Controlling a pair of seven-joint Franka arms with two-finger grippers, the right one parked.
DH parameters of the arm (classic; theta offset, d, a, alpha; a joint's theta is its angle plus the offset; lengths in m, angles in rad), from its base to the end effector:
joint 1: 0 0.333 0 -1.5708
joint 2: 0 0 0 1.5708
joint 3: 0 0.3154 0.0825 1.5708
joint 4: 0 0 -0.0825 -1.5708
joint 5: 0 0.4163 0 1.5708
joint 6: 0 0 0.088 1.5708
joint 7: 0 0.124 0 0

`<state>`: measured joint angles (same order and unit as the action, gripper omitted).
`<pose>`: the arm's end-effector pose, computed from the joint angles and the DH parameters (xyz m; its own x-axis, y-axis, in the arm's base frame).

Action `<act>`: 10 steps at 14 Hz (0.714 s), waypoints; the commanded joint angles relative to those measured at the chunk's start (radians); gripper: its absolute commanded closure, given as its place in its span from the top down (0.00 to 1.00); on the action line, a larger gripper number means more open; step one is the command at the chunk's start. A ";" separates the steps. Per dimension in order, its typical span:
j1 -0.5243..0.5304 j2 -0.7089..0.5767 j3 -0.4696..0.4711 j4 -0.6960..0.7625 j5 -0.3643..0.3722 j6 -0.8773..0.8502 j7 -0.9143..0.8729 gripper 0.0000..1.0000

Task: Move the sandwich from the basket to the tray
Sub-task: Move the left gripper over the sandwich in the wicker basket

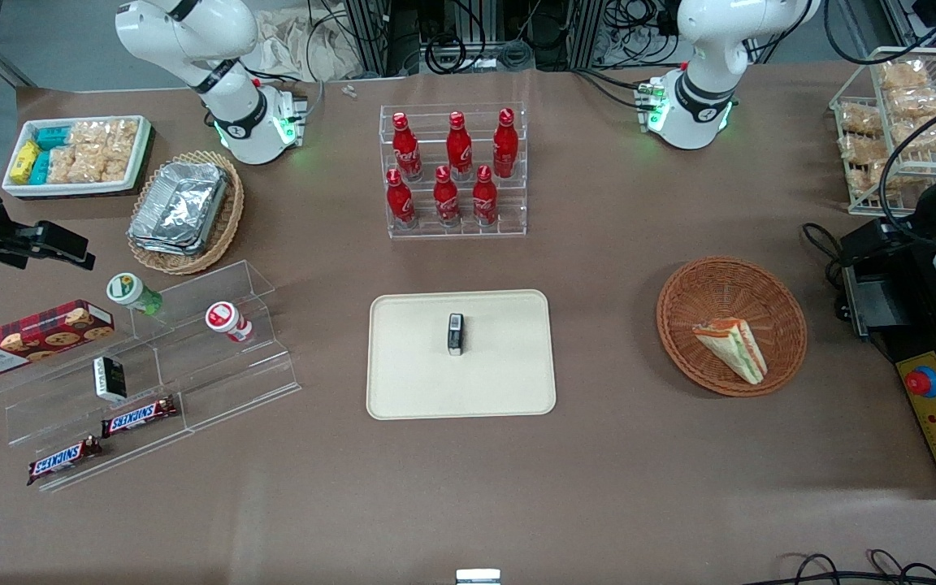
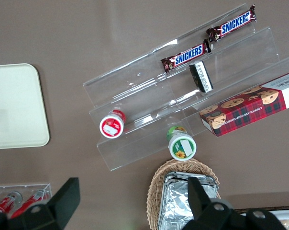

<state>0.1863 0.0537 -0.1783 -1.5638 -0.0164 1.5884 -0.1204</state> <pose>0.6031 0.0053 0.5805 0.9912 0.1283 -0.0312 0.1290 -0.9914 0.0223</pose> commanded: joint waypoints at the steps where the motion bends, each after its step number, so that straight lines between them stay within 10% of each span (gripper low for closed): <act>1: -0.001 0.021 -0.001 0.036 0.000 -0.030 -0.016 1.00; 10: -0.016 0.057 -0.006 -0.028 0.001 -0.039 -0.138 1.00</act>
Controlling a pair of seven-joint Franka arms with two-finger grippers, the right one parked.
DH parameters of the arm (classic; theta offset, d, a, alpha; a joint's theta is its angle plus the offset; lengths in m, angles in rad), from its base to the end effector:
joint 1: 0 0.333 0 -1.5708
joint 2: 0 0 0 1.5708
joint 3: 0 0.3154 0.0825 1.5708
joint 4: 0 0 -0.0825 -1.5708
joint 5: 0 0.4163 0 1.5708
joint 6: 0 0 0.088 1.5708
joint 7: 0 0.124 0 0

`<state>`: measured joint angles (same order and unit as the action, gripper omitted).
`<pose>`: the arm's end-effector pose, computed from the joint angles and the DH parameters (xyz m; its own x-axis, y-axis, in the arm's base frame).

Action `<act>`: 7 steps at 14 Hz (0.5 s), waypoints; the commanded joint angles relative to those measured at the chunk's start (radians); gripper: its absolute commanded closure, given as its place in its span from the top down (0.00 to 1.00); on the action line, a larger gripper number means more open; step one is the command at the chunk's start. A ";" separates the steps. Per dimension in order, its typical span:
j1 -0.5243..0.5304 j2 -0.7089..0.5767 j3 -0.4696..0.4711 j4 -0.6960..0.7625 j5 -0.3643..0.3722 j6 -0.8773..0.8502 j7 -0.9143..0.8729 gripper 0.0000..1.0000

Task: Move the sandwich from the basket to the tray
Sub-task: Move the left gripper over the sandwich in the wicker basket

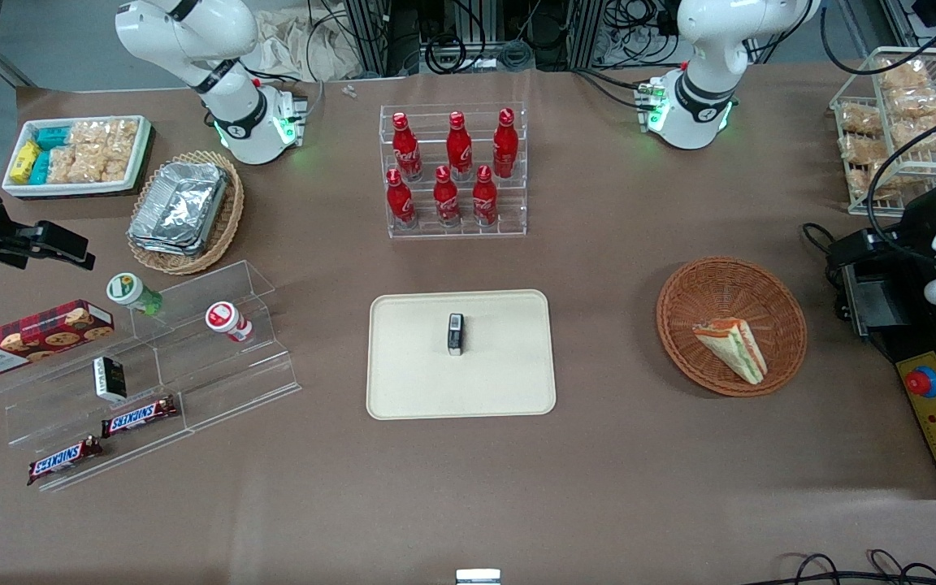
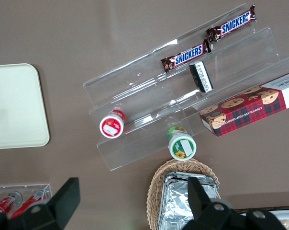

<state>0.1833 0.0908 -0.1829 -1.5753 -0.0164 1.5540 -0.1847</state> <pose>0.6063 0.0022 0.5500 0.9765 0.1826 -0.1145 0.1852 -0.9826 0.0120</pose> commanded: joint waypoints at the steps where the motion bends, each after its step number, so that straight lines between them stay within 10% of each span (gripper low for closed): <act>1: -0.019 0.032 -0.001 -0.028 0.003 0.012 -0.099 1.00; 7: -0.021 0.132 -0.001 -0.086 0.003 0.188 -0.451 0.99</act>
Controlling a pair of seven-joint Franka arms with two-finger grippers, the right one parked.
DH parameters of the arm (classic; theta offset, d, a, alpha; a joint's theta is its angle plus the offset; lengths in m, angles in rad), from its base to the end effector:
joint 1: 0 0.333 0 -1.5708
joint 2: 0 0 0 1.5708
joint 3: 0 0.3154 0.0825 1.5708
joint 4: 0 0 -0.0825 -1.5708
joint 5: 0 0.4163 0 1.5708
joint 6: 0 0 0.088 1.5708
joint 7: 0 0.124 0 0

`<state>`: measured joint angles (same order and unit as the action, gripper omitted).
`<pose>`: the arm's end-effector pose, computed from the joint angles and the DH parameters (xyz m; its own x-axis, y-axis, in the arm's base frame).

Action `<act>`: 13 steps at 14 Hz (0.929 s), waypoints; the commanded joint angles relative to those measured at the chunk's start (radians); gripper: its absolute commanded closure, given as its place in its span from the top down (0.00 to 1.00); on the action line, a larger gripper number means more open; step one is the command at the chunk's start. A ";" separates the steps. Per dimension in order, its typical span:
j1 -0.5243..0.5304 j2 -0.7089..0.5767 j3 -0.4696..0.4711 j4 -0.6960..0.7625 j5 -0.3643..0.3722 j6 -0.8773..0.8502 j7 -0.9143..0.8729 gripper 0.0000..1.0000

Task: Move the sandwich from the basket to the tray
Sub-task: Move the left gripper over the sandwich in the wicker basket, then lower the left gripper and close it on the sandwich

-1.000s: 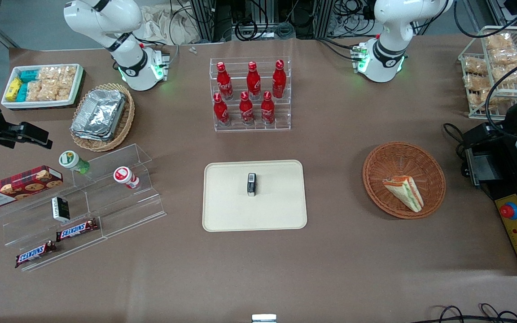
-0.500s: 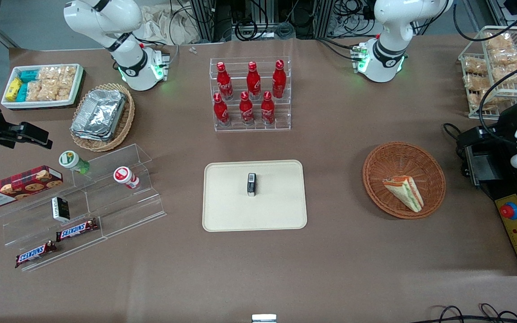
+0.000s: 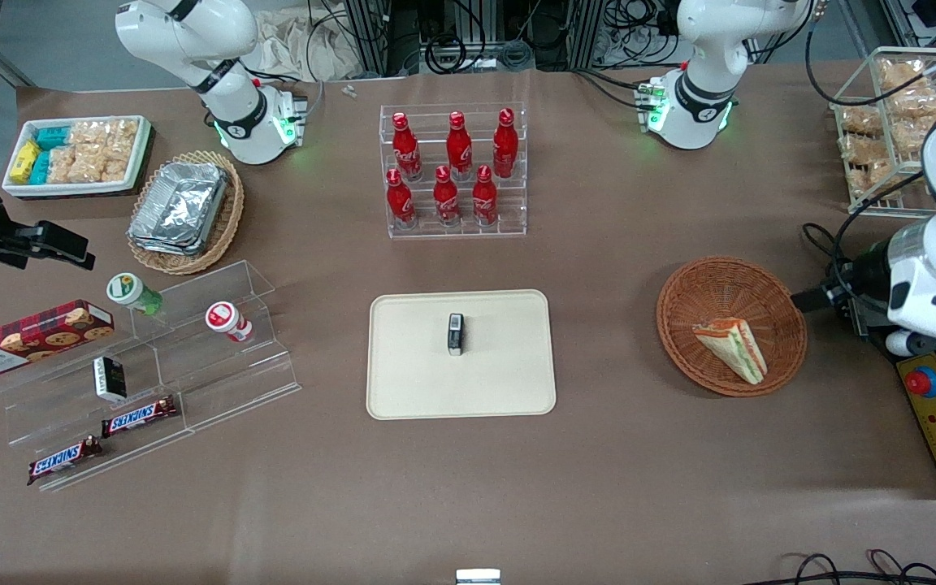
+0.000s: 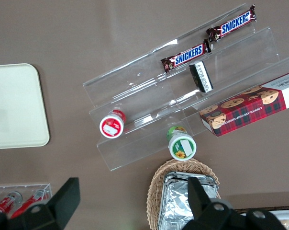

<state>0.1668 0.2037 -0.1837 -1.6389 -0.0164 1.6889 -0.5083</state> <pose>0.6353 -0.0056 0.4590 0.8679 0.4715 -0.1565 0.4734 -0.8804 -0.0268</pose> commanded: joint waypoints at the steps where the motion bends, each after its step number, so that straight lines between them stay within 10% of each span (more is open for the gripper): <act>1: -0.009 0.028 -0.005 -0.045 0.003 0.084 -0.191 0.99; 13: -0.029 0.077 -0.003 -0.361 0.128 0.540 -0.455 0.98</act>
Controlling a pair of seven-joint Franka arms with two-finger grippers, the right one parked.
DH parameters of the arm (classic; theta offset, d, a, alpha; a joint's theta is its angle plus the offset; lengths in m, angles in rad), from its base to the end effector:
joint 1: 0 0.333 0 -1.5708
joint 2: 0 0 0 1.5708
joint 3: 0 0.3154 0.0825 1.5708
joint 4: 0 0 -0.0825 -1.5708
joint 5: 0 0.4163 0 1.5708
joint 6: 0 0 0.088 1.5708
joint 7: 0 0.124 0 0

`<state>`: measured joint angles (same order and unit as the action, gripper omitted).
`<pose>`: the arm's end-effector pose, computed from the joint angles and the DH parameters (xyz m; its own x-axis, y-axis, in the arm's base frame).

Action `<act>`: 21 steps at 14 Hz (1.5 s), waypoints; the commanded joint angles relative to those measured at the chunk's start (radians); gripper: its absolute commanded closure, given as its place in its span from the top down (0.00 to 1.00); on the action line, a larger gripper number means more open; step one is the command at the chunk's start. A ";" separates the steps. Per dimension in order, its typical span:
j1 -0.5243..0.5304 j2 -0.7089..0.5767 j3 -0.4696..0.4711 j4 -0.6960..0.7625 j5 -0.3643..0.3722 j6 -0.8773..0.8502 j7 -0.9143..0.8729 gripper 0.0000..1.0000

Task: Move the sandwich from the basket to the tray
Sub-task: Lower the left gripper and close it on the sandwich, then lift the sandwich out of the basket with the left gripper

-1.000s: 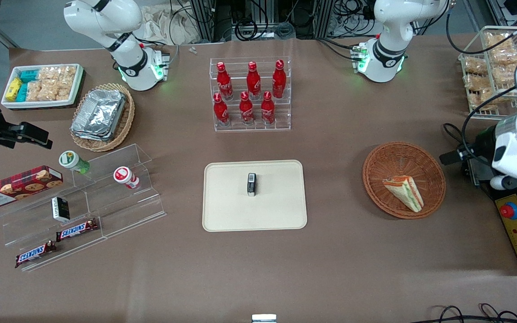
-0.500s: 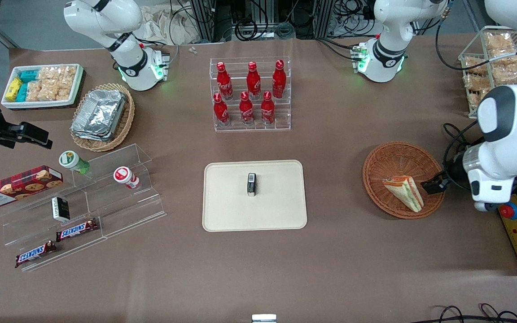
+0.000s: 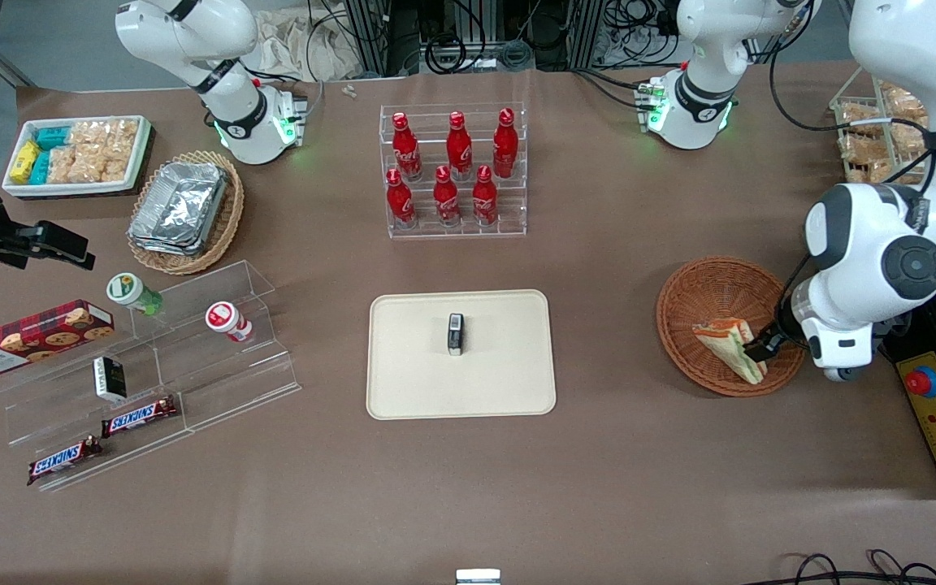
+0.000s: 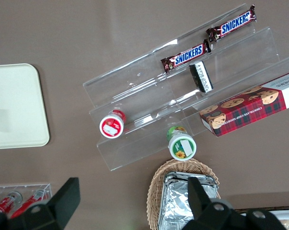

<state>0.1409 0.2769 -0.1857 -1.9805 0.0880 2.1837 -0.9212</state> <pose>0.6185 -0.0213 0.2864 0.6751 0.7372 -0.0270 0.7347 -0.6752 -0.0651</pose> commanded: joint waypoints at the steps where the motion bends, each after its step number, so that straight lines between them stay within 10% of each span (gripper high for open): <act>1: -0.003 0.014 -0.001 -0.017 0.024 0.054 -0.044 0.98; 19: -0.024 0.061 -0.001 -0.162 0.024 0.292 -0.128 0.99; 20: -0.024 0.062 -0.001 -0.167 0.024 0.301 -0.123 0.92; 21: -0.024 0.064 -0.001 -0.167 0.025 0.301 -0.120 0.59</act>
<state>0.1123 0.3484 -0.1849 -2.1138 0.0895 2.4233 -1.0193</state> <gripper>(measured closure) 0.048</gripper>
